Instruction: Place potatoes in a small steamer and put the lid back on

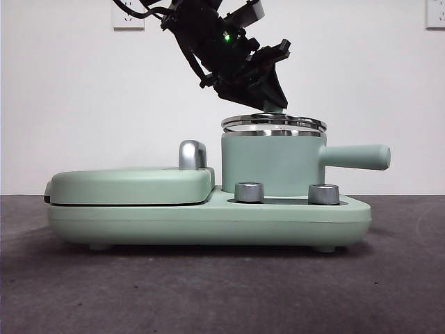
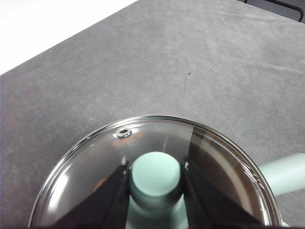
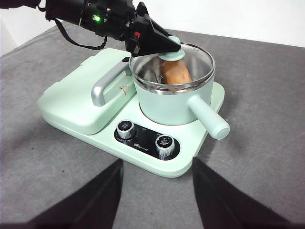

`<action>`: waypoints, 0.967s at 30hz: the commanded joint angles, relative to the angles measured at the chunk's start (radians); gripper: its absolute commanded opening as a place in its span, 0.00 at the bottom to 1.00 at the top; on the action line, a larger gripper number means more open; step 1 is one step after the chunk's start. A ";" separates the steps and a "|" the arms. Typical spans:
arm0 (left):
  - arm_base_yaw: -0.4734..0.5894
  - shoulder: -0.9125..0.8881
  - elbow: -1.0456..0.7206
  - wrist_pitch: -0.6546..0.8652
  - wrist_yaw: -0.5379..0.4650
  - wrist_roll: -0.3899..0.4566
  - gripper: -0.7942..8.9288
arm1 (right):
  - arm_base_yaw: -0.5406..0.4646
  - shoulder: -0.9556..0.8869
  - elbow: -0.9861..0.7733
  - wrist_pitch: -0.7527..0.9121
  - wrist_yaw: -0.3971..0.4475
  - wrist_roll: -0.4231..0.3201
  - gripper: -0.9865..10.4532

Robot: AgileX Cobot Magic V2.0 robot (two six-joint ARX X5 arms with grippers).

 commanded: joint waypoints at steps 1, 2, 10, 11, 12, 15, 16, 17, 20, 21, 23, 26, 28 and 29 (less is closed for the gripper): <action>-0.006 0.024 0.043 0.026 0.002 0.007 0.09 | 0.005 0.002 0.008 0.008 0.000 0.008 0.28; -0.006 0.029 0.043 0.027 0.002 0.006 0.09 | 0.005 0.002 0.008 0.007 0.000 0.008 0.28; -0.006 0.047 0.043 0.019 0.002 0.006 0.09 | 0.005 0.002 0.008 0.005 0.000 0.008 0.28; -0.006 0.047 0.043 0.013 0.002 0.006 0.09 | 0.005 0.002 0.008 0.005 0.000 0.008 0.28; -0.006 0.047 0.043 0.006 0.002 0.006 0.09 | 0.005 0.002 0.008 0.005 0.000 0.008 0.28; -0.006 0.047 0.043 -0.023 0.003 0.006 0.09 | 0.005 0.002 0.008 0.005 0.000 0.008 0.28; -0.006 0.047 0.043 -0.038 0.003 0.006 0.09 | 0.005 0.002 0.008 0.005 0.000 0.008 0.28; -0.006 0.047 0.043 -0.050 0.003 0.007 0.09 | 0.005 0.002 0.008 0.005 0.000 0.008 0.28; -0.006 0.047 0.043 -0.089 0.003 0.024 0.09 | 0.005 0.002 0.008 0.006 0.000 0.008 0.28; -0.006 0.047 0.043 -0.096 0.003 0.033 0.09 | 0.005 0.002 0.008 0.006 0.000 0.008 0.28; -0.006 0.047 0.043 -0.103 0.003 0.041 0.09 | 0.005 0.002 0.008 0.006 -0.001 0.008 0.28; -0.006 0.052 0.043 -0.104 0.002 0.051 0.09 | 0.005 0.002 0.008 0.006 -0.003 0.008 0.28; -0.004 0.053 0.043 -0.105 0.000 0.053 0.09 | 0.005 0.002 0.008 0.006 -0.003 0.008 0.28; -0.002 0.055 0.043 -0.105 -0.003 0.056 0.09 | 0.005 0.002 0.008 0.005 -0.004 0.008 0.28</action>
